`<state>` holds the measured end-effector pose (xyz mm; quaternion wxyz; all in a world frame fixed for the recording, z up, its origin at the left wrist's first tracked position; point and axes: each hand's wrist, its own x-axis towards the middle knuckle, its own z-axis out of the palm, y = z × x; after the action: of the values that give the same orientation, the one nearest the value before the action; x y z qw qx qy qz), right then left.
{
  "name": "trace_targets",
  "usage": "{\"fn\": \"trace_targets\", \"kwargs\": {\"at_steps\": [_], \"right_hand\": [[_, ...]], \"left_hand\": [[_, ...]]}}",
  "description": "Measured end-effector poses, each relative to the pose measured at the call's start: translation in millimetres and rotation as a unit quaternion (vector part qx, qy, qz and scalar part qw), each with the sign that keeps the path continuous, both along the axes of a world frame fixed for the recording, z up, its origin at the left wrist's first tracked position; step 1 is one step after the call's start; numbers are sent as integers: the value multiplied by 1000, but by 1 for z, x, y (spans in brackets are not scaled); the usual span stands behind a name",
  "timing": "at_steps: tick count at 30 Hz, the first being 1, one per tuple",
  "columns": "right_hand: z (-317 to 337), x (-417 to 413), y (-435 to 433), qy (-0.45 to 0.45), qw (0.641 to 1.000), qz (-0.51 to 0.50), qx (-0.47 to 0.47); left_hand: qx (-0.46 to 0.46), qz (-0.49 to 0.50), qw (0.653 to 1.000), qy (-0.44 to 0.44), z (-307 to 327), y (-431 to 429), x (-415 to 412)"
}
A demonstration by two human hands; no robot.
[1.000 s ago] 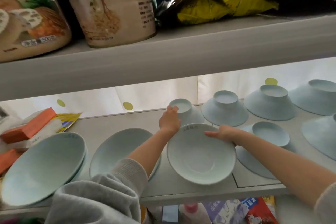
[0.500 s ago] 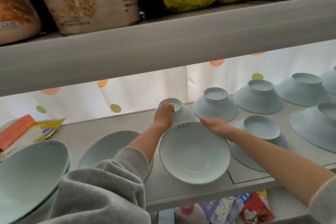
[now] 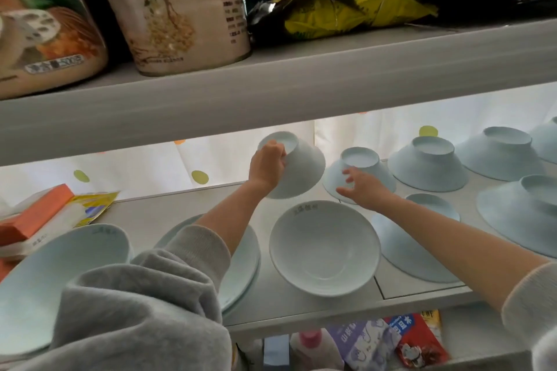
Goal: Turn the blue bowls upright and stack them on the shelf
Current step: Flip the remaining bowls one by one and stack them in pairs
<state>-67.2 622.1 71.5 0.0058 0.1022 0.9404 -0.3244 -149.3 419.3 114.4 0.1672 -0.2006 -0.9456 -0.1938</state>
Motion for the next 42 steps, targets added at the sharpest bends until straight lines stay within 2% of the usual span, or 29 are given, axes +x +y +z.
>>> {"fn": "trace_targets", "kwargs": {"at_steps": [2,4,6,7,10,12,14,16,18,22,24,26,28,31,33,36,40,42], "right_hand": [[9,-4,2,60,998,-6,3],[18,-10,7,95,986,-52,-127],[29,-11,10,107,939,-111,-309],[33,-11,11,118,915,-127,-364],[38,-10,16,134,873,-121,-454],[36,-12,19,95,816,-101,-560],[31,-15,23,64,760,-85,-642],[24,-17,26,64,738,-79,-667],[19,-13,25,74,731,-72,-674],[27,-1,20,78,757,-44,-647],[32,2,21,74,794,-82,-597],[38,0,22,86,848,-136,-504],[42,-2,23,93,905,-165,-381],[42,-1,21,58,955,-170,-235],[33,-2,22,23,966,-172,-192],[19,0,19,-12,973,-171,-157],[13,3,8,-34,986,-135,-92],[12,4,4,-42,989,-127,-62]], "left_hand": [[22,-13,1000,17,16,1,4],[54,-32,998,20,31,4,7],[85,-51,995,7,44,6,15],[99,-61,993,-4,50,7,19],[131,-87,987,-39,60,11,32],[157,-98,980,-72,63,13,42],[199,-114,965,-125,65,13,51],[252,-137,938,-192,67,12,60],[307,-153,903,-260,67,10,64],[413,-134,819,-375,63,3,67],[445,-116,781,-423,59,1,70],[453,-103,758,-459,54,0,74],[426,-83,755,-492,51,0,79],[384,-38,724,-572,48,-6,84],[350,-21,712,-608,44,-12,86],[303,-1,720,-624,38,-15,94],[325,25,702,-633,29,-23,100],[343,46,710,-614,26,-27,100]]}}
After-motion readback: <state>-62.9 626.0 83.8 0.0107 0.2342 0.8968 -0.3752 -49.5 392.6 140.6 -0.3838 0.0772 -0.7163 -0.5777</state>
